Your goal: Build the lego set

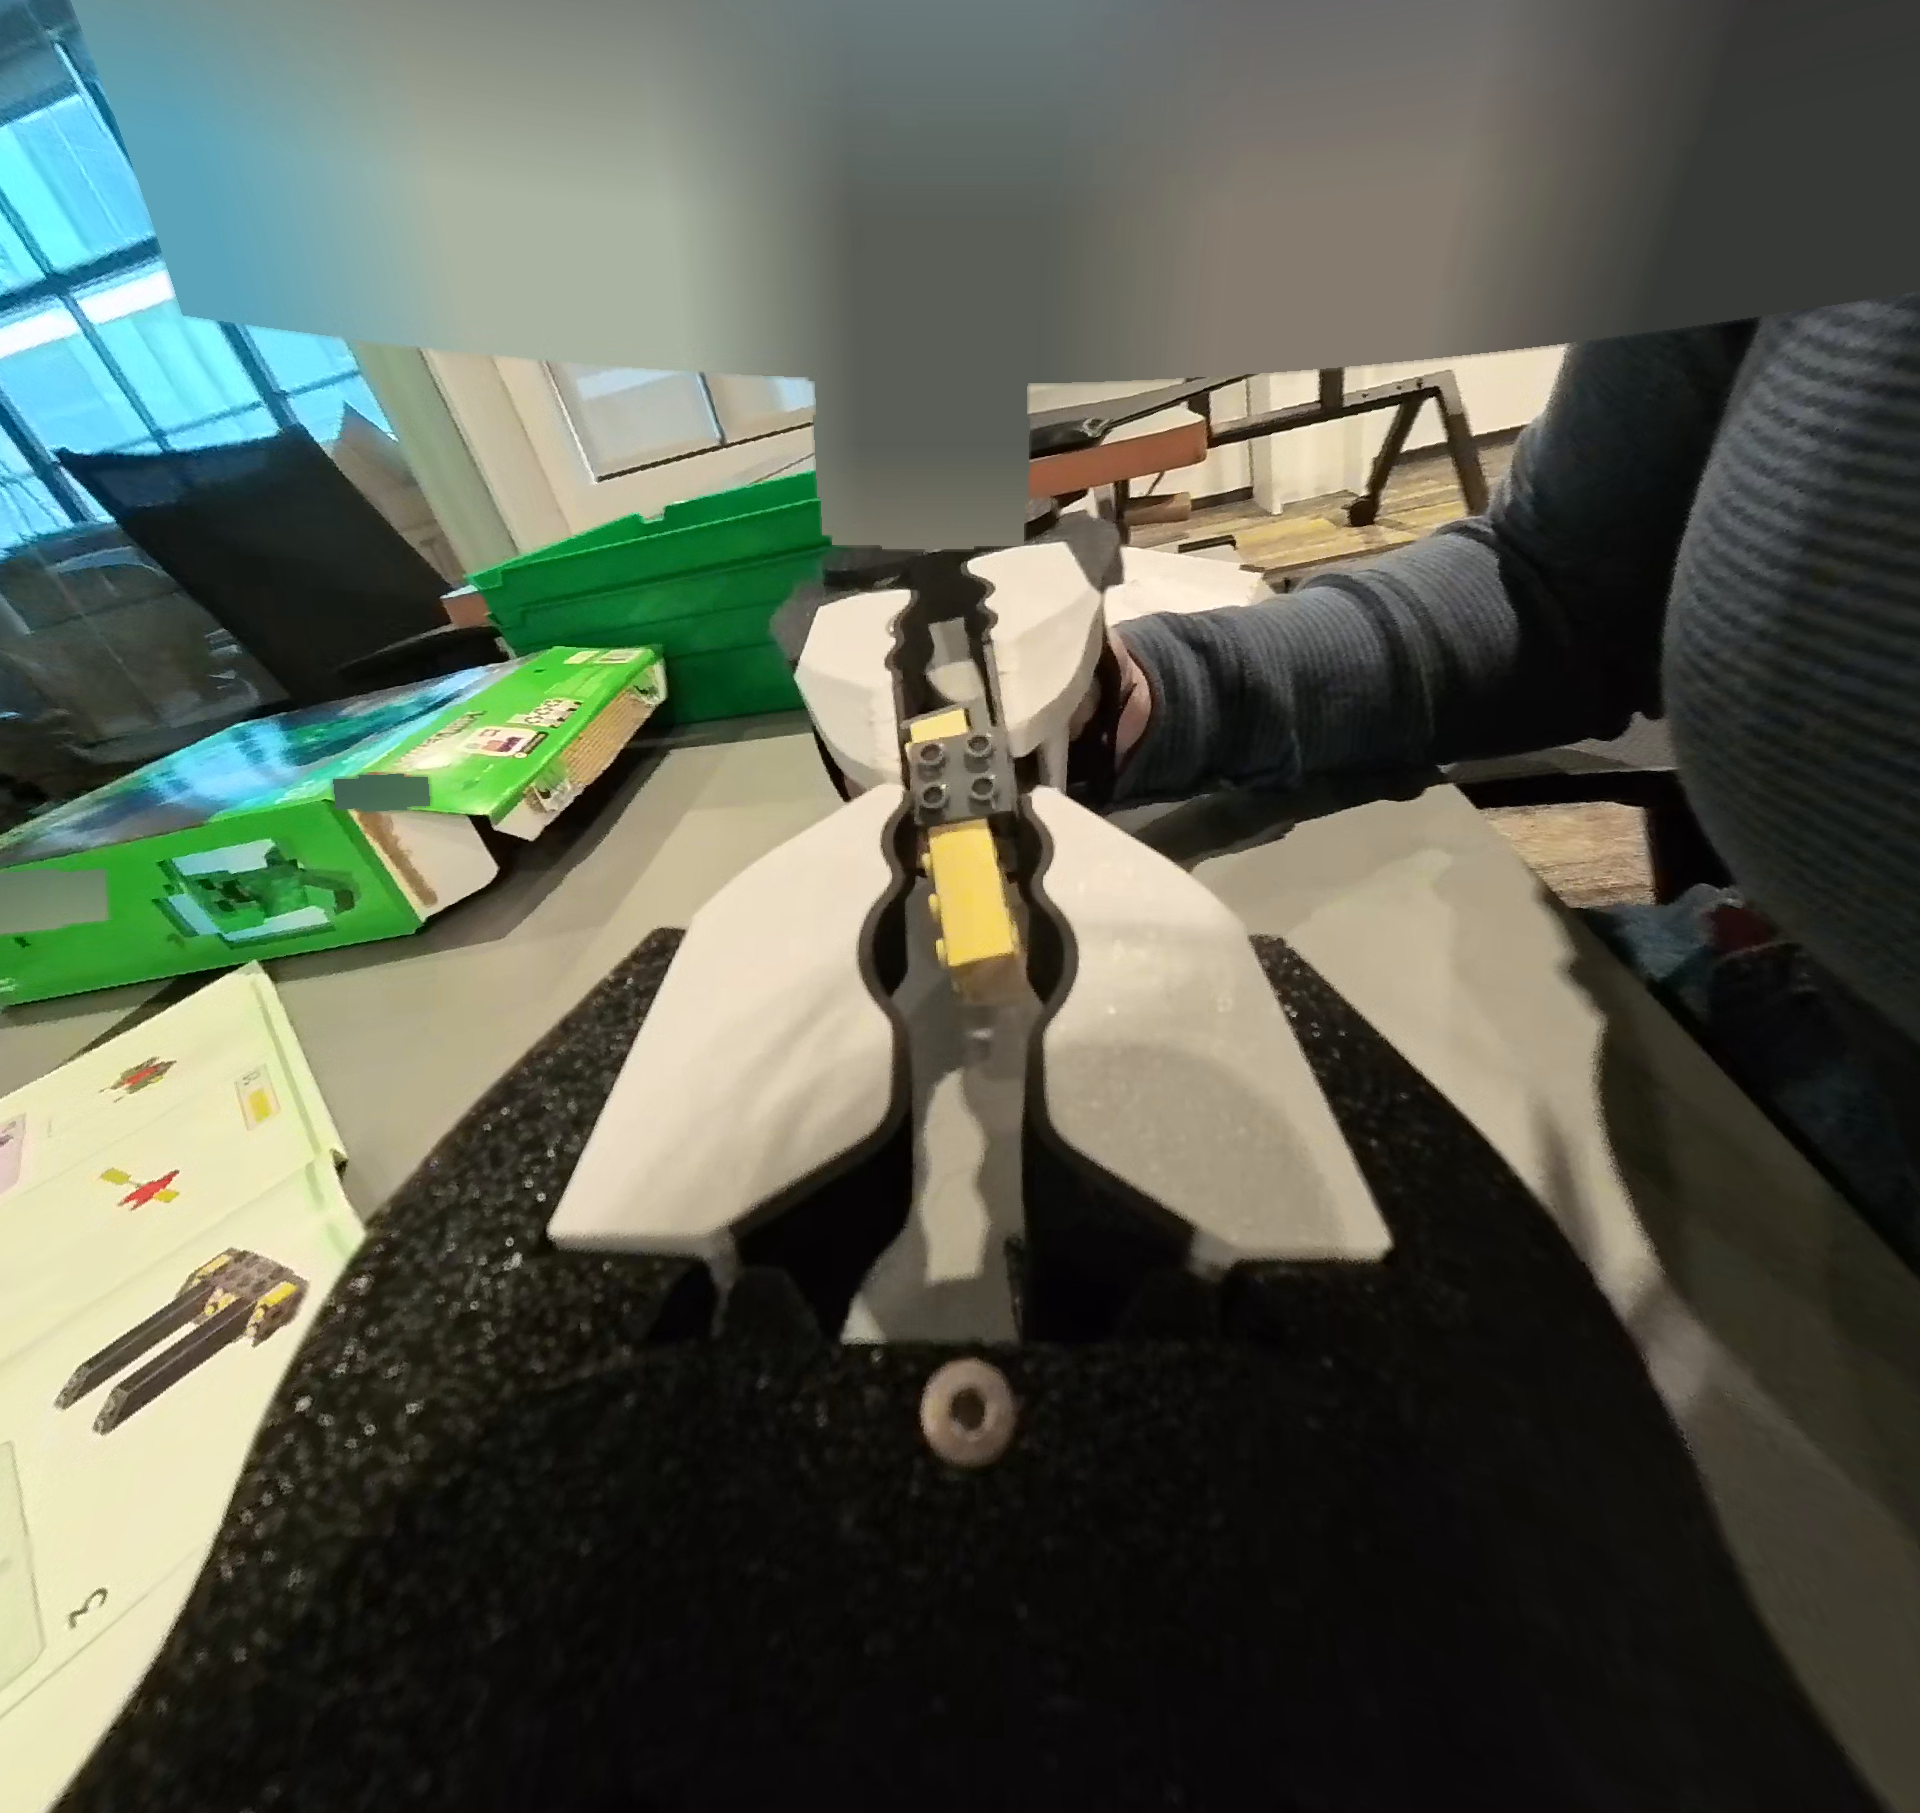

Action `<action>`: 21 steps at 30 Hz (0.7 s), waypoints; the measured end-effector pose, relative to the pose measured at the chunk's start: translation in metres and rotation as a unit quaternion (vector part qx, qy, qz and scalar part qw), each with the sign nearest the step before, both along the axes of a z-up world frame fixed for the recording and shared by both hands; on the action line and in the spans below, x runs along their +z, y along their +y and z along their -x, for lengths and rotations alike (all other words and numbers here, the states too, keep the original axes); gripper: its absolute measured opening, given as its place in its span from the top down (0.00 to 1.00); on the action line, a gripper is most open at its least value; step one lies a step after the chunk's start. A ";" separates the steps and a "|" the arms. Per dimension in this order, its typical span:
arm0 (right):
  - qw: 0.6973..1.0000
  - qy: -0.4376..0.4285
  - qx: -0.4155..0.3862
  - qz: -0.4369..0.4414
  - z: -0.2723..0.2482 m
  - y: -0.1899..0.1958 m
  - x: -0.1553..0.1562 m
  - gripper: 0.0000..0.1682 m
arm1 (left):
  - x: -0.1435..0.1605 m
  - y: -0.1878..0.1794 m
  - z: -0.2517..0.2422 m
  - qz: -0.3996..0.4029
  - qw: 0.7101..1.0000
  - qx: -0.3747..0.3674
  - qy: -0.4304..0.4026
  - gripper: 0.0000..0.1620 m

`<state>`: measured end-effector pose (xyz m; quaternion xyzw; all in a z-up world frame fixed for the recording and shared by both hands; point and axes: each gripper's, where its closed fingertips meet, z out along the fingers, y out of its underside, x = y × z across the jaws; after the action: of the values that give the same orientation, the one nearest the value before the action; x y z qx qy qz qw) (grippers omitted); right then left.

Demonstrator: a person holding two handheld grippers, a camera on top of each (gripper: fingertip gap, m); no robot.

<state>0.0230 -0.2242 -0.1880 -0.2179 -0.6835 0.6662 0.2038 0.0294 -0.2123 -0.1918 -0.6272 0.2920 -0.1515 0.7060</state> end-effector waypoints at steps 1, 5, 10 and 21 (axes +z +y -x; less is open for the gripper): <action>1.000 0.002 0.000 0.000 0.000 0.000 0.000 0.90 | 0.000 0.000 0.000 -0.004 1.000 0.004 0.003 0.89; 1.000 0.013 -0.004 -0.002 -0.001 0.000 0.001 0.91 | 0.002 0.000 0.000 -0.012 1.000 0.014 0.007 0.89; 1.000 0.021 -0.003 -0.007 -0.002 0.001 0.002 0.91 | 0.001 0.001 0.000 -0.006 1.000 0.016 0.006 0.89; 0.996 0.053 -0.032 -0.060 -0.001 0.003 0.001 0.90 | -0.002 0.003 0.003 0.003 1.000 0.026 0.016 0.89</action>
<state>0.0244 -0.2214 -0.1865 -0.1921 -0.7030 0.6277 0.2735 0.0261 -0.2094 -0.1938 -0.6394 0.2865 -0.1234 0.7028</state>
